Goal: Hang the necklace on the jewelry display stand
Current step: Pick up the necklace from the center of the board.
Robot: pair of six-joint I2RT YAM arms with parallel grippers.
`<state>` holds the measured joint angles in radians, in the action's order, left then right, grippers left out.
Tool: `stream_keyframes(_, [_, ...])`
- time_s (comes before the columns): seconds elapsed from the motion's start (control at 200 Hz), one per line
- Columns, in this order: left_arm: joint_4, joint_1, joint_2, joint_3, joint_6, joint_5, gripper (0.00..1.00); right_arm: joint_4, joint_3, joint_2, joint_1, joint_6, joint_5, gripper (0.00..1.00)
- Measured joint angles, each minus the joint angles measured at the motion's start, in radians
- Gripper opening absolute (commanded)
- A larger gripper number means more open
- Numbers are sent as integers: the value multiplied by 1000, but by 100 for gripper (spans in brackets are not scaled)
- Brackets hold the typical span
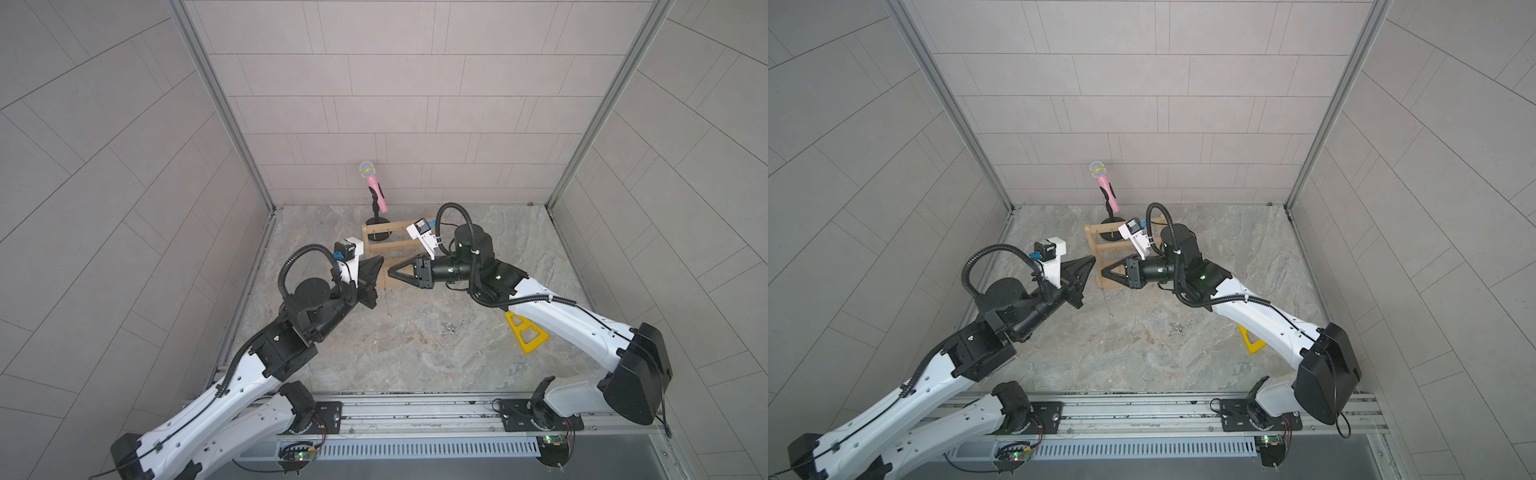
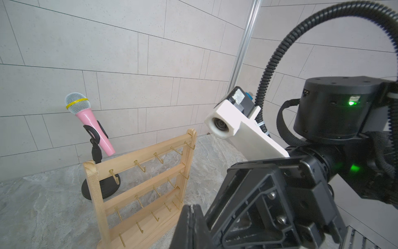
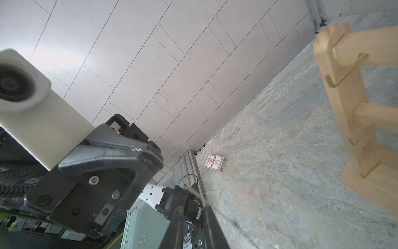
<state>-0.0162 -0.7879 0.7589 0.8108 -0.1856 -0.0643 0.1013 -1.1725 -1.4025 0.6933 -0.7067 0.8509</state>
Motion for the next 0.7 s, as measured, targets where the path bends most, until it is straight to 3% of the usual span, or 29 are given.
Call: stream_keyframes(0.7, [10,0,0,0,3,45,0,6,-31,-36,7,3,-2,19])
